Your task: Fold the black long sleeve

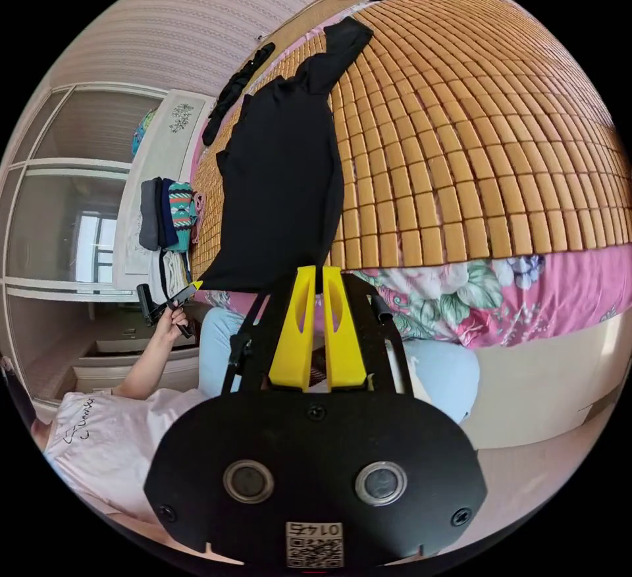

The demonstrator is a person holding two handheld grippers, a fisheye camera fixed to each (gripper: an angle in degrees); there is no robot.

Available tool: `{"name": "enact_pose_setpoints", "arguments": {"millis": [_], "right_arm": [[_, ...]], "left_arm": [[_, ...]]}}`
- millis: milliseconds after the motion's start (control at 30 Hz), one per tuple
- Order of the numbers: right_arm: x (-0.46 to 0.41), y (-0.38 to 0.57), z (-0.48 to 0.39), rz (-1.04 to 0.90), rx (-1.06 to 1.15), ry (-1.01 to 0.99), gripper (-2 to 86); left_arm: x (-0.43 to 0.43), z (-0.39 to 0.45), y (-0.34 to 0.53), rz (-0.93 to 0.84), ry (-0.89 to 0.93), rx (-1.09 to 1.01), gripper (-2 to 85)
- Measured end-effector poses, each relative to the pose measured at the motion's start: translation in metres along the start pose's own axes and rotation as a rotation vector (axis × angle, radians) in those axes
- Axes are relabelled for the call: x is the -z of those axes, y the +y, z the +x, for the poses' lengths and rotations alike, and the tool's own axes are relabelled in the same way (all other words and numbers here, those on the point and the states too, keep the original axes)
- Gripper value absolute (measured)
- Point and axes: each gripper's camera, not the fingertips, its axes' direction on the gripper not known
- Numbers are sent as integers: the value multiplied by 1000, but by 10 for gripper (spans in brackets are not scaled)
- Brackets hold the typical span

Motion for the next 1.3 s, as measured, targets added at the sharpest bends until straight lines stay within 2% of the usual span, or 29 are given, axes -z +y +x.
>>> {"name": "enact_pose_setpoints", "arguments": {"millis": [200, 333, 533, 667, 733, 800, 900, 1000, 1067, 1133, 1200, 1300], "right_arm": [[-5, 47, -4, -56, -4, -2, 14], [2, 59, -20, -28, 35, 36, 24], [38, 19, -34, 93, 127, 163, 43], [41, -58, -51, 133, 216, 285, 61], [32, -126, -60, 157, 237, 355, 75], [22, -181, -66, 192, 245, 403, 89], [2, -277, -61, 185, 188, 418, 123], [-23, -337, -49, 196, 118, 408, 95], [-39, -351, -39, 156, 81, 404, 44], [-31, -342, -34, 215, 34, 379, 8], [-14, -325, -32, 230, 53, 260, 4], [30, -271, -45, 273, 57, 222, 5]], "left_arm": [[-16, 17, 26, -107, -55, -81, -5], [-19, 27, 29, -93, -59, -101, 17], [-2, 34, -11, -20, -205, -144, 53], [-15, 66, -96, 60, -218, -359, 48], [-37, 88, -146, 88, -197, -448, 49], [-77, 123, -221, 113, -109, -530, 56], [-134, 179, -311, 129, -27, -621, 64], [-191, 236, -385, 90, 8, -680, 80], [-223, 265, -420, 70, 17, -687, 85], [-256, 286, -449, 34, 9, -682, 89], [-291, 308, -477, -57, 29, -674, 88], [-304, 334, -490, -76, 6, -736, 84]]}}
